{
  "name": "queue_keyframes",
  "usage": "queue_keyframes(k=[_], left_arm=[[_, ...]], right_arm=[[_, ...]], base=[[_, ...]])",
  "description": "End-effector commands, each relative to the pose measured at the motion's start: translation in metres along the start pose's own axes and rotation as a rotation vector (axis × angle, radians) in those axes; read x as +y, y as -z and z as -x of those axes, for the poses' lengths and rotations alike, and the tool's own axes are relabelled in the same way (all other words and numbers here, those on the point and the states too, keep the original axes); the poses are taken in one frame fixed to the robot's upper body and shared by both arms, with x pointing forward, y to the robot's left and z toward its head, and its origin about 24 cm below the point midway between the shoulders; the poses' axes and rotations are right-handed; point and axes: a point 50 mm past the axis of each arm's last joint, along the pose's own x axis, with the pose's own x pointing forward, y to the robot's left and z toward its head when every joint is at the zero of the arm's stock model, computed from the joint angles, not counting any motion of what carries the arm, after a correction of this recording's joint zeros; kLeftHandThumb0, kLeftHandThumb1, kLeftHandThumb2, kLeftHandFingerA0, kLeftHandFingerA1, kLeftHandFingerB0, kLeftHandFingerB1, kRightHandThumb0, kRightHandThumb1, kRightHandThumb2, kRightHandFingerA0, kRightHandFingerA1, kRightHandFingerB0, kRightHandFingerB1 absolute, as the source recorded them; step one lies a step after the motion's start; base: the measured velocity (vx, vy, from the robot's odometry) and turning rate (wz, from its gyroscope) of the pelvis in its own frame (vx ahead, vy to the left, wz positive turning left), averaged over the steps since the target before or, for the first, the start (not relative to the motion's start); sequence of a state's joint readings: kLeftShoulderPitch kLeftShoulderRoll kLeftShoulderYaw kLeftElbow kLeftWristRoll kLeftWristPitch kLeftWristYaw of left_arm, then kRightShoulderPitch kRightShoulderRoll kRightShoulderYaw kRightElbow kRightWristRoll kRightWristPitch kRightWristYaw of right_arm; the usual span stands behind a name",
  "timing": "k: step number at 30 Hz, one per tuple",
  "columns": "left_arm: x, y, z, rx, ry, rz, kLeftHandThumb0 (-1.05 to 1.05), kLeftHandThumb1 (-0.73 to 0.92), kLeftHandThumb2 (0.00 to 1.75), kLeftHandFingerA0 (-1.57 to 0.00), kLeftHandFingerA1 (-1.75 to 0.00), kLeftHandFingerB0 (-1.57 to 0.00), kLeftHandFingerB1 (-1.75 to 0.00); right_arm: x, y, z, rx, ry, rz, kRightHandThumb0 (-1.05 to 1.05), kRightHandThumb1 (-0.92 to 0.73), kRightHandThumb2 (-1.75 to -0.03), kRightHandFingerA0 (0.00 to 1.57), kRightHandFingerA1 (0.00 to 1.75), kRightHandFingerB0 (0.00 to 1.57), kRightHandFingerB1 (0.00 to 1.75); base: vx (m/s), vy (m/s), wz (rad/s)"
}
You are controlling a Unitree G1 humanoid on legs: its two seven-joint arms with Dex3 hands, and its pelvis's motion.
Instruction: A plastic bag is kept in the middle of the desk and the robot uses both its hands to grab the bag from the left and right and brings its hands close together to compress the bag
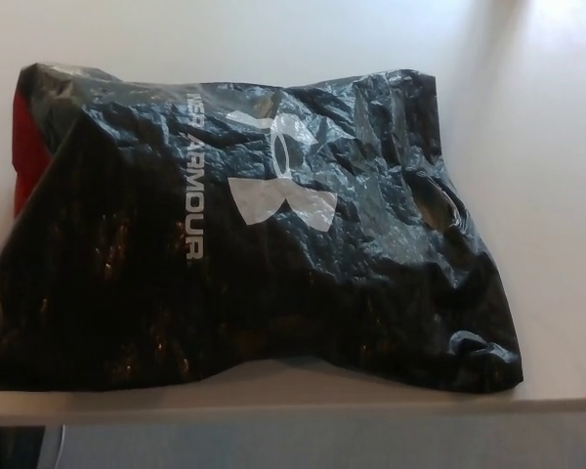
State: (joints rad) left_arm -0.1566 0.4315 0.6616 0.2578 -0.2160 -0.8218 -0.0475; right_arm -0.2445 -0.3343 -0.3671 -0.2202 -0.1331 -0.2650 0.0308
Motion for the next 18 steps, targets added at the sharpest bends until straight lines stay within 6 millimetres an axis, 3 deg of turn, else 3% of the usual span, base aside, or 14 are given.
queue_keyframes(k=[1,4,5,6,7,8,11,12,14,15,17,18], left_arm=[[-0.038,0.072,0.015,0.457,-0.012,0.035,-0.78,0.92,0.74,-0.39,-0.49,-0.32,-0.40],[-0.055,0.081,0.027,0.513,-0.015,0.058,-0.73,0.92,0.77,-0.39,-0.50,-0.34,-0.42],[-0.066,0.085,0.030,0.540,-0.024,0.099,-0.71,0.75,1.15,-0.35,-0.60,-0.27,-0.53],[-0.077,0.088,0.031,0.566,-0.030,0.143,-0.71,0.75,1.15,-0.35,-0.60,-0.27,-0.53],[-0.087,0.092,0.033,0.607,-0.031,0.201,-0.74,0.92,0.76,-0.32,-0.47,-0.30,-0.40],[-0.095,0.094,0.038,0.641,-0.032,0.239,-0.74,0.92,0.77,-0.31,-0.47,-0.29,-0.39],[-0.112,0.101,0.049,0.738,-0.021,0.320,-0.73,0.92,0.86,-0.24,-0.44,-0.20,-0.36],[-0.124,0.102,0.058,0.774,0.008,0.339,-0.71,0.92,0.90,-0.21,-0.42,-0.15,-0.33],[-0.131,0.101,0.069,0.802,0.009,0.353,-0.74,0.92,0.88,-0.21,-0.43,-0.15,-0.33],[-0.134,0.102,0.077,0.827,-0.007,0.379,-0.75,0.87,1.09,-0.16,-0.49,-0.10,-0.42],[-0.140,0.104,0.088,0.872,-0.018,0.403,-0.74,0.87,1.10,-0.19,-0.49,-0.09,-0.42],[-0.143,0.104,0.095,0.898,-0.024,0.433,-0.33,0.59,1.18,-0.02,-0.49,0.00,-0.49]], right_arm=[[0.029,0.057,-0.014,0.468,-0.146,-0.102,-1.03,-0.69,-1.01,0.00,0.12,0.00,0.00],[0.052,0.070,-0.009,0.535,-0.176,-0.139,-1.01,-0.68,-1.02,0.00,0.14,0.00,0.00],[0.062,0.076,-0.011,0.571,-0.195,-0.156,-1.01,-0.67,-1.02,0.00,0.14,0.00,0.00],[0.071,0.081,-0.014,0.600,-0.209,-0.175,-1.01,-0.67,-1.02,0.00,0.14,0.00,0.00],[0.078,0.086,-0.015,0.625,-0.220,-0.180,-1.00,-0.68,-1.01,0.00,0.14,0.00,0.00],[0.083,0.090,-0.014,0.653,-0.231,-0.183,-0.91,-0.63,-0.95,0.00,0.16,0.00,0.00],[0.098,0.102,-0.008,0.746,-0.264,-0.213,-0.96,-0.70,-1.00,0.00,0.12,0.00,0.01],[0.107,0.109,-0.002,0.790,-0.291,-0.240,-0.85,-0.66,-0.93,0.00,0.07,0.00,0.00],[0.115,0.117,0.007,0.811,-0.333,-0.272,-0.87,-0.67,-0.94,0.00,0.06,0.00,0.00],[0.118,0.123,0.015,0.817,-0.404,-0.270,-0.96,-0.72,-1.02,0.00,0.09,0.00,0.02],[0.120,0.132,0.022,0.841,-0.468,-0.248,-0.94,-0.71,-1.04,0.00,0.09,0.00,0.05],[0.121,0.137,0.029,0.875,-0.489,-0.246,-0.92,-0.70,-1.05,0.00,0.11,0.00,0.07]], base=[[0.00,0.000,0.00],[0.00,0.000,0.00],[0.00,0.000,0.00],[0.00,0.000,0.00],[0.00,0.000,0.00],[0.00,0.000,0.00],[0.00,0.000,0.00],[0.00,0.000,0.00],[0.00,0.000,0.00],[0.00,0.000,0.00],[0.00,0.000,0.00],[0.00,0.000,0.00]])
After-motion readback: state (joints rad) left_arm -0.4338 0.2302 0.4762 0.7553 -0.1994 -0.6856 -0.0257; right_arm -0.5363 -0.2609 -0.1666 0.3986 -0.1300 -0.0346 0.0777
